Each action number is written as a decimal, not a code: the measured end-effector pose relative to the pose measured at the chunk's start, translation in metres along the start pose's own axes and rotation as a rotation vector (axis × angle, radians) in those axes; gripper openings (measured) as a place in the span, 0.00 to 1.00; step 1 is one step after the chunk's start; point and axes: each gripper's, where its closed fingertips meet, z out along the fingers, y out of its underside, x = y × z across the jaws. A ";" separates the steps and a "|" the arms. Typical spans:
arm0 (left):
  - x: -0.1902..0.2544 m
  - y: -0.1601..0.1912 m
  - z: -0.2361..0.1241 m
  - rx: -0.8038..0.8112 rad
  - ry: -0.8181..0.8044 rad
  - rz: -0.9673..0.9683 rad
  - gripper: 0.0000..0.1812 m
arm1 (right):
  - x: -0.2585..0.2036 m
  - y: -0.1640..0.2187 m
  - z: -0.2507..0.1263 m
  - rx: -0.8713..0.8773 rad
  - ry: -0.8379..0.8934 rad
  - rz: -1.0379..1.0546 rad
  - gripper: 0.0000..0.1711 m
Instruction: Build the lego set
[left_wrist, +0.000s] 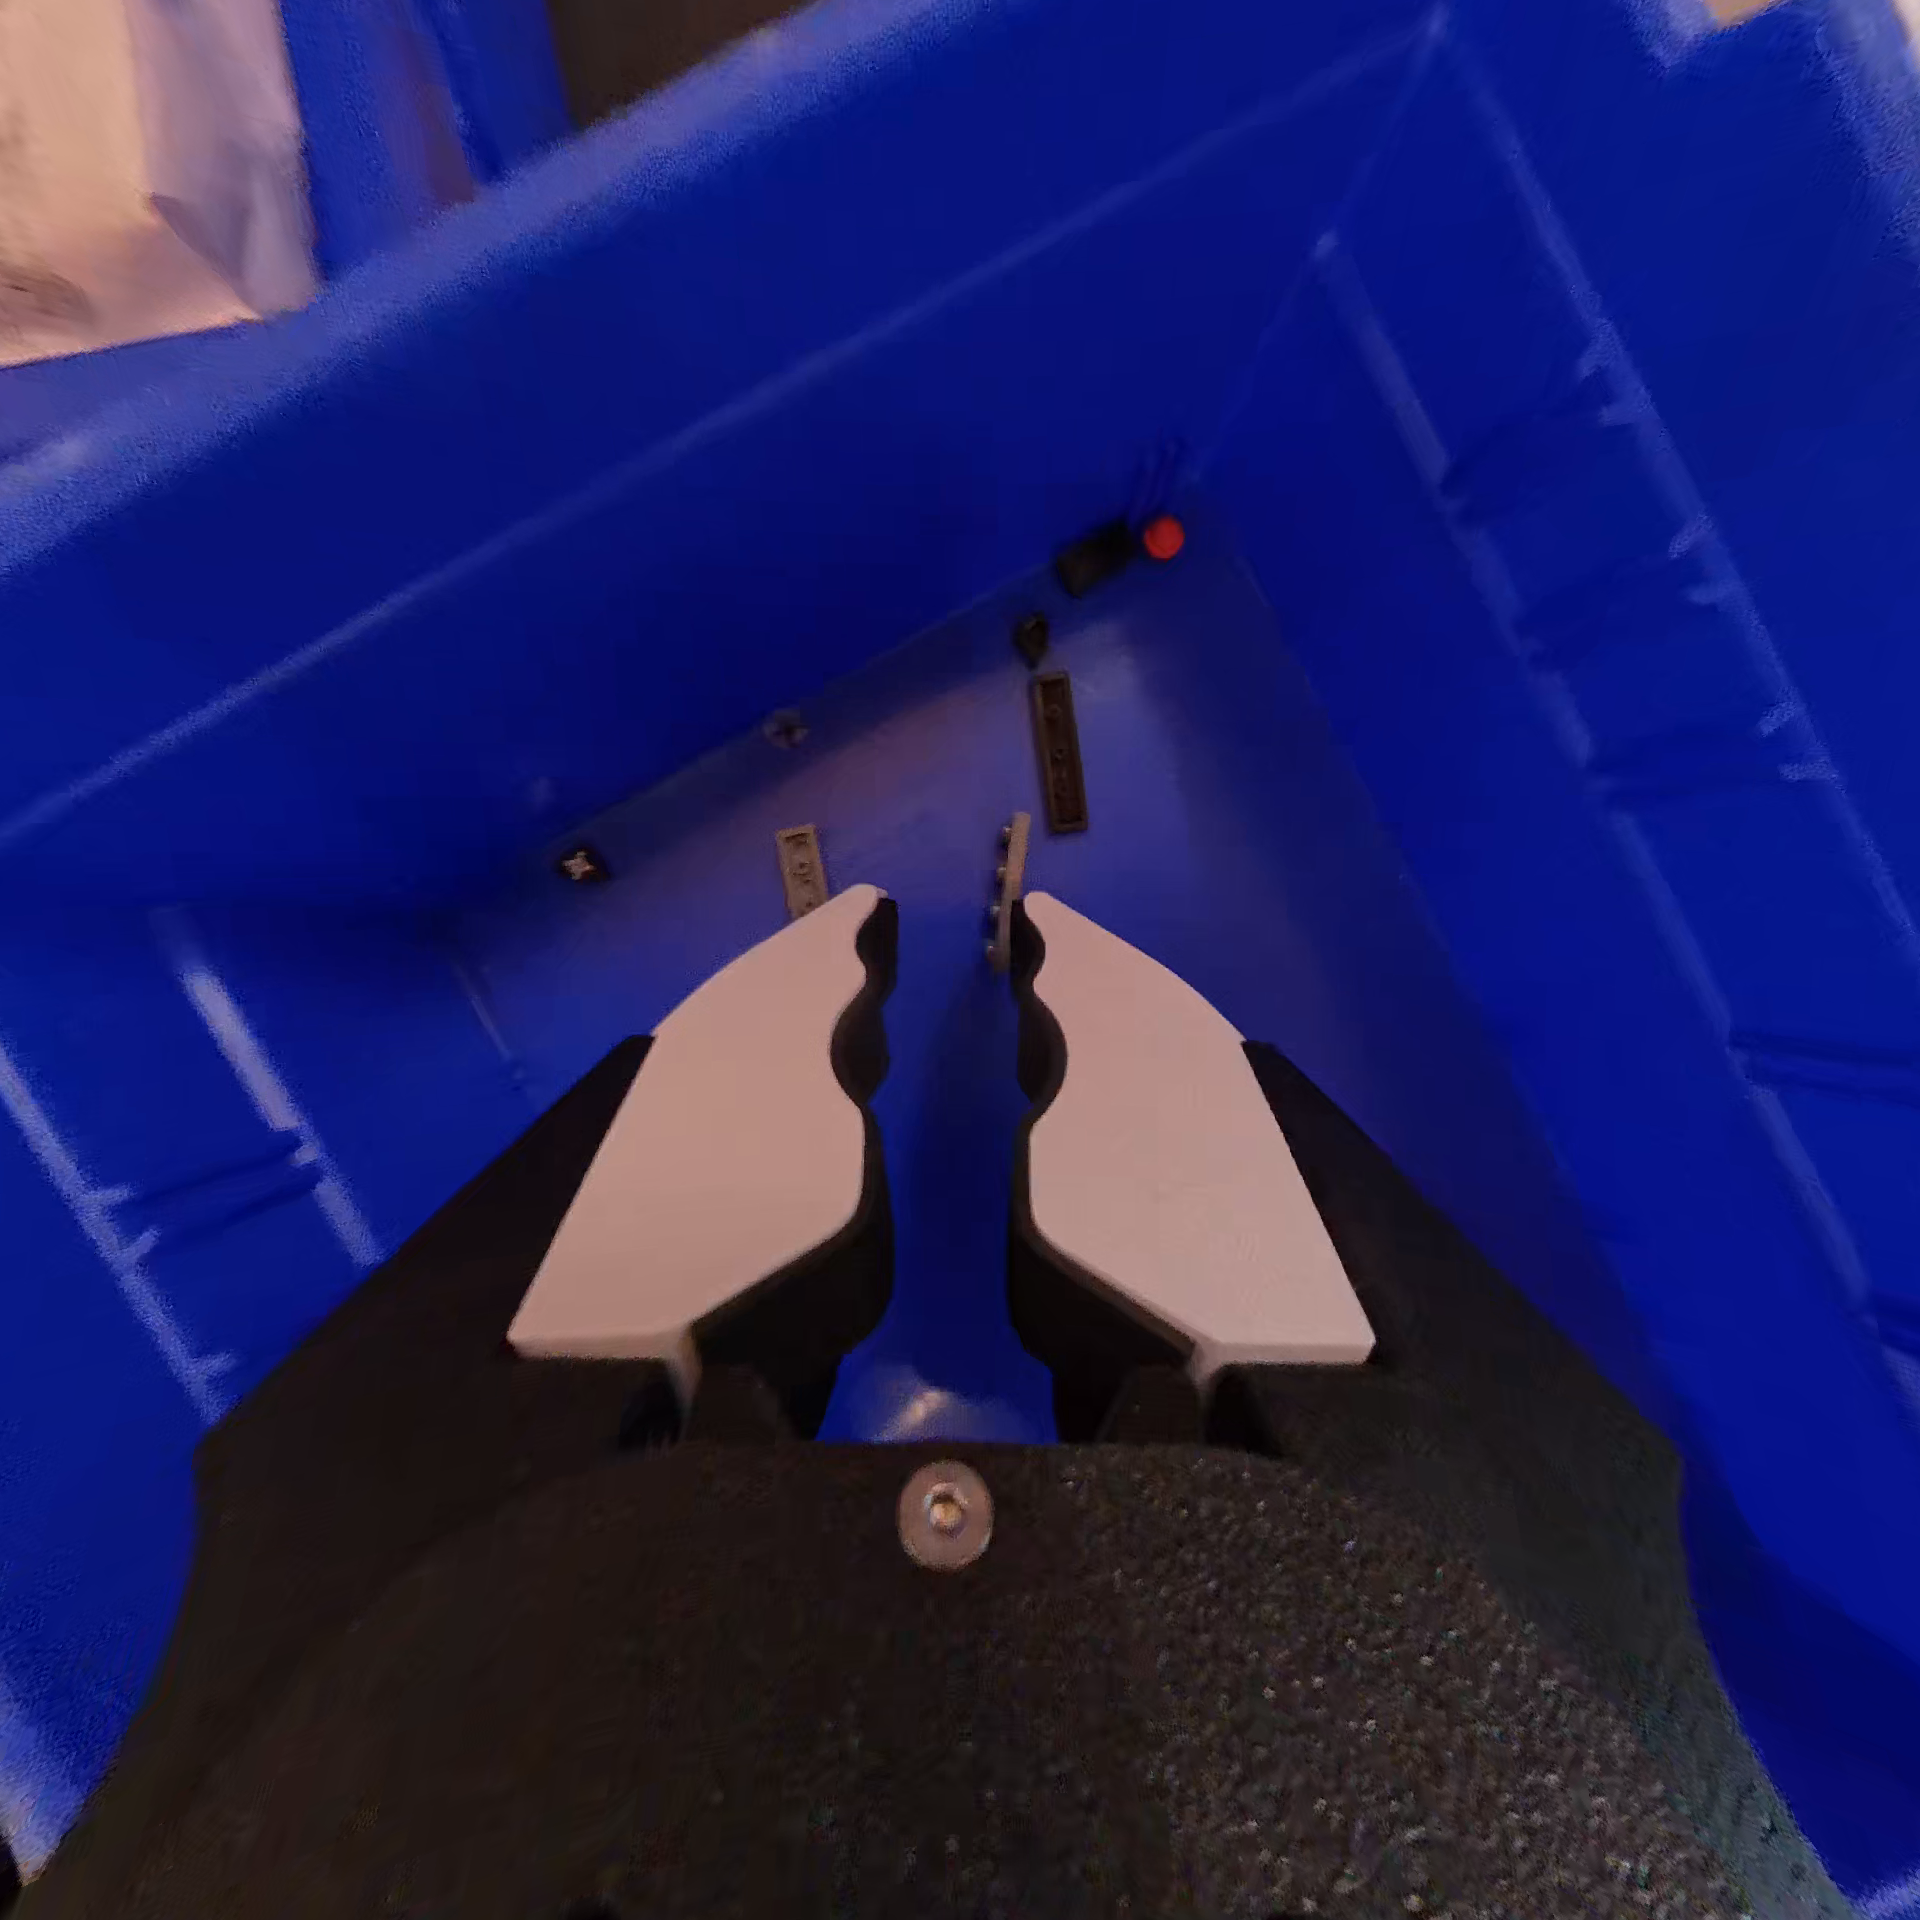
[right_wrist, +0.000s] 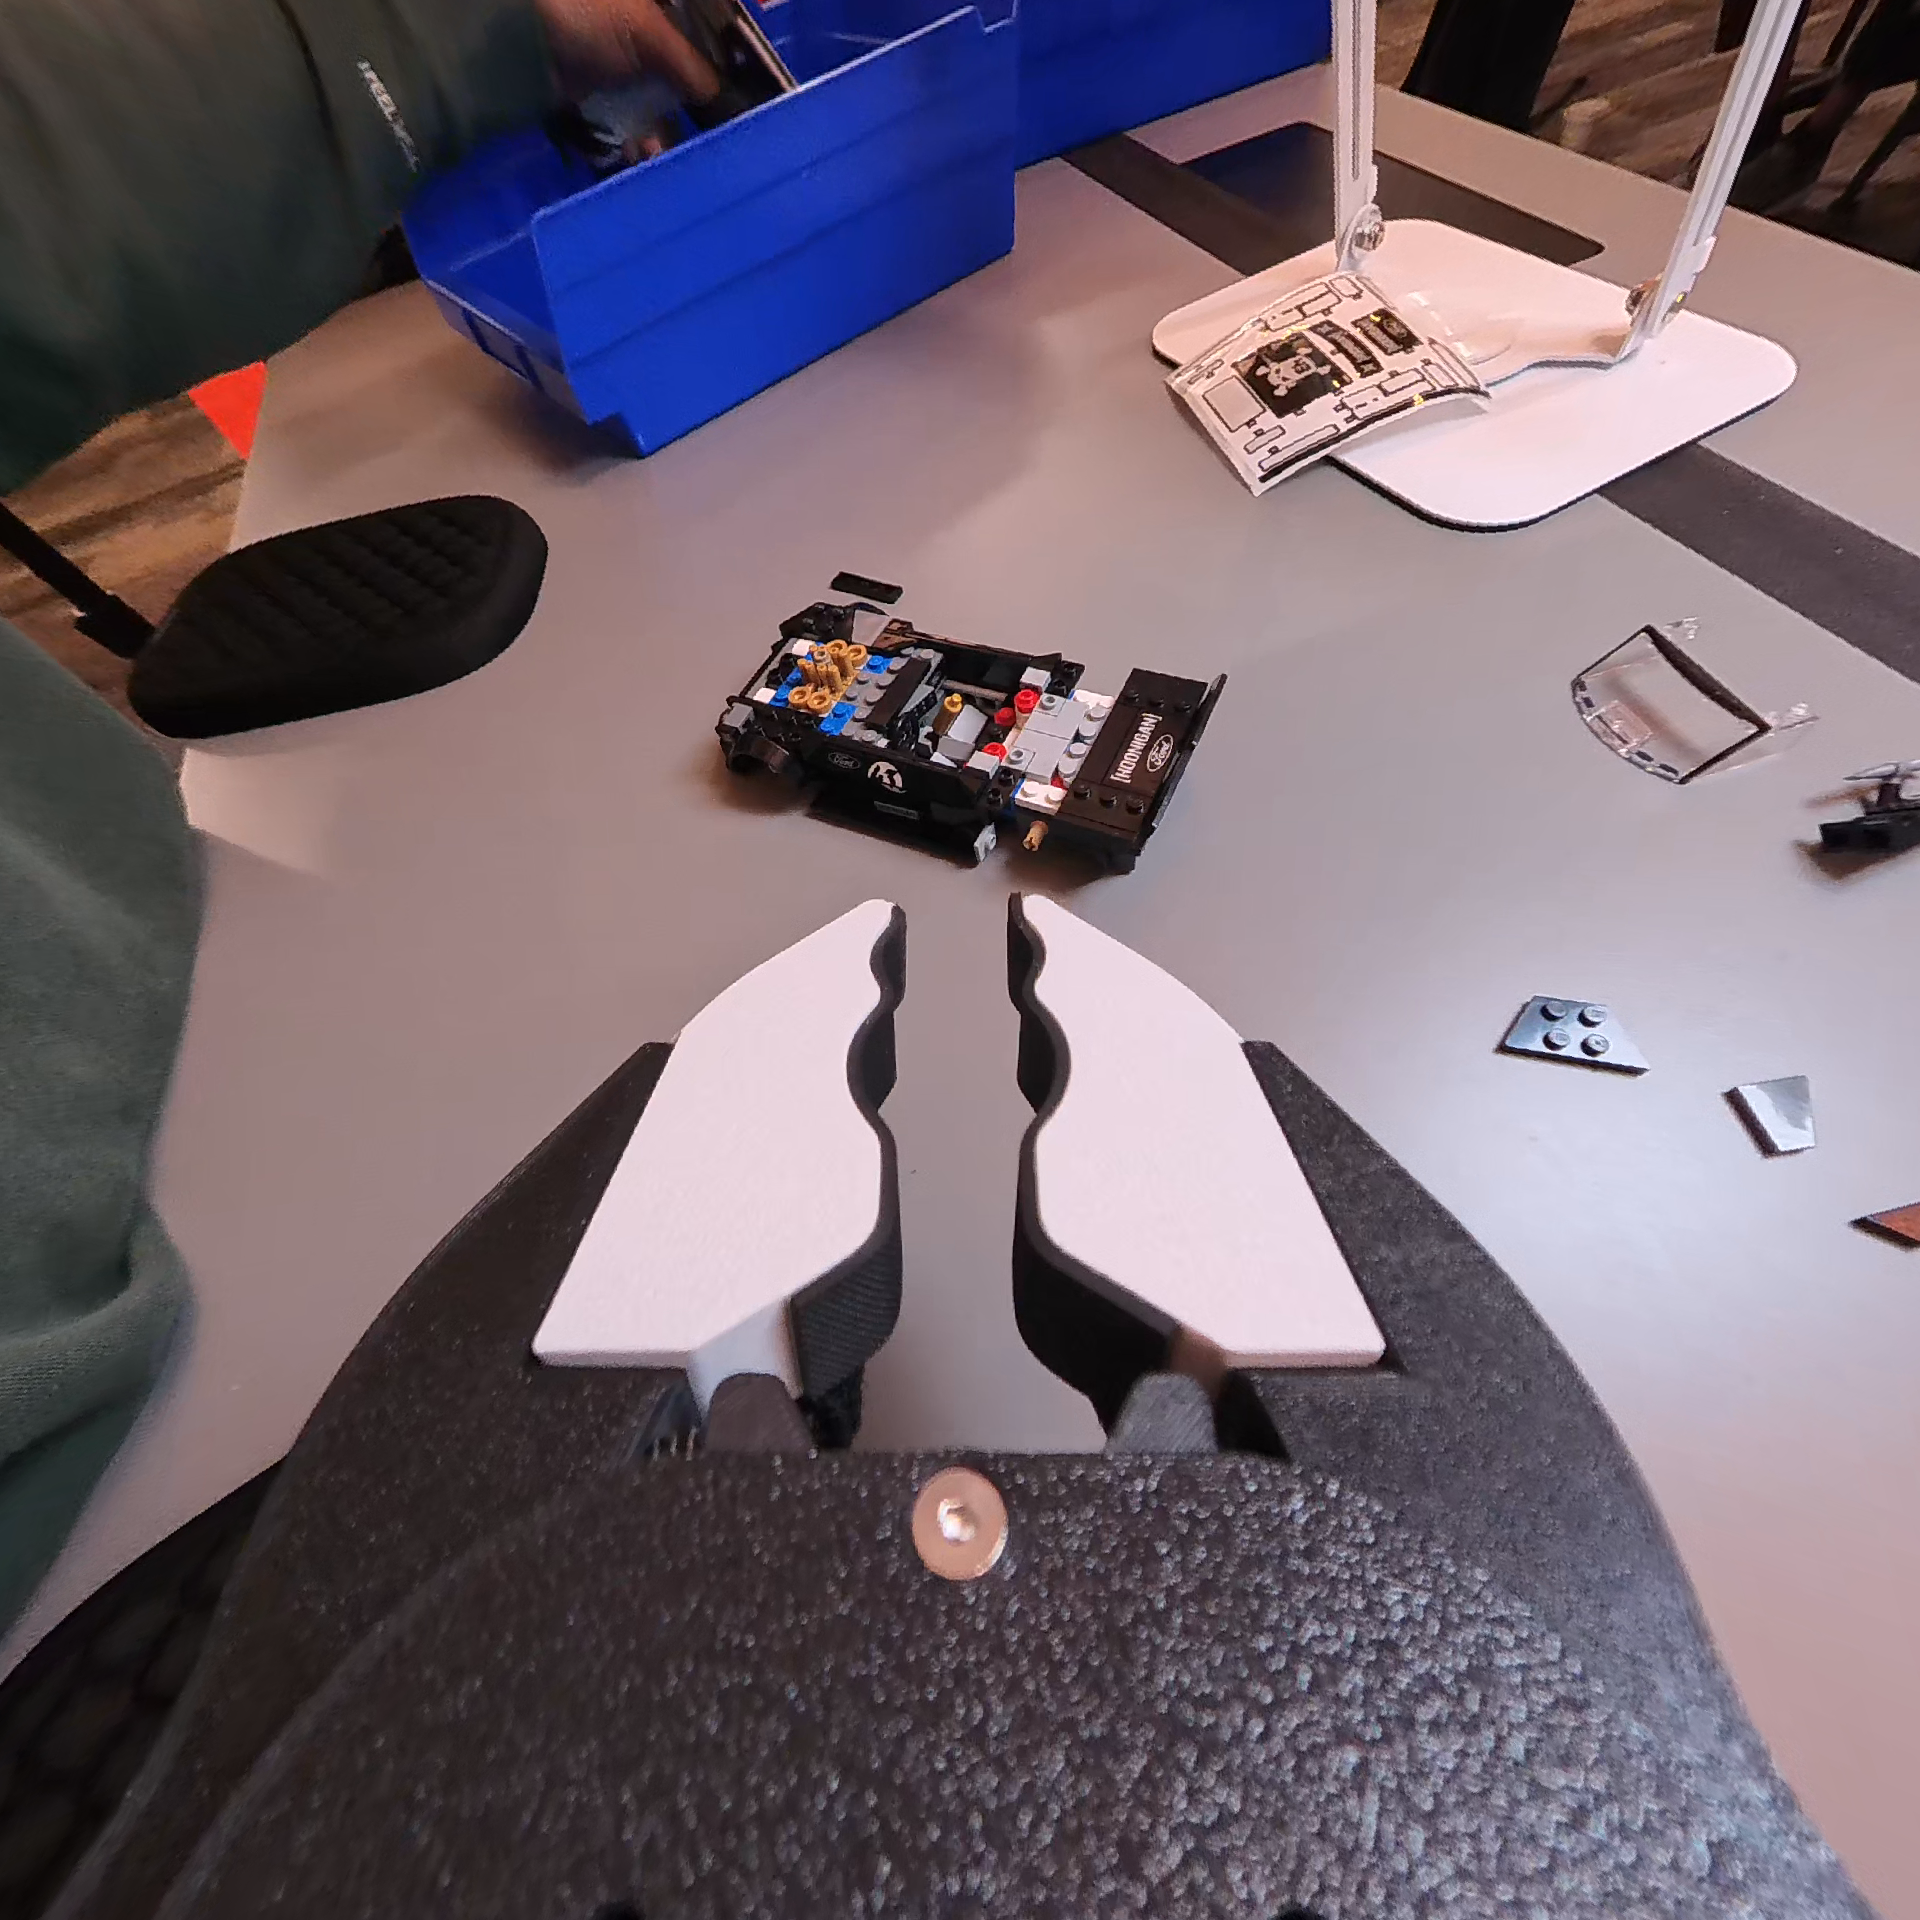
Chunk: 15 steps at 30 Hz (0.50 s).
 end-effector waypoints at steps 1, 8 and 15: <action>0.003 0.002 0.004 -0.017 0.011 0.017 0.12 | 0.000 0.000 0.000 -0.002 0.001 0.000 0.11; 0.010 0.010 0.015 -0.091 0.027 0.096 0.03 | -0.001 0.000 -0.004 -0.007 0.015 0.009 0.11; 0.095 -0.050 -0.104 0.326 -0.049 0.378 0.03 | 0.002 -0.004 -0.013 0.010 0.075 0.007 0.11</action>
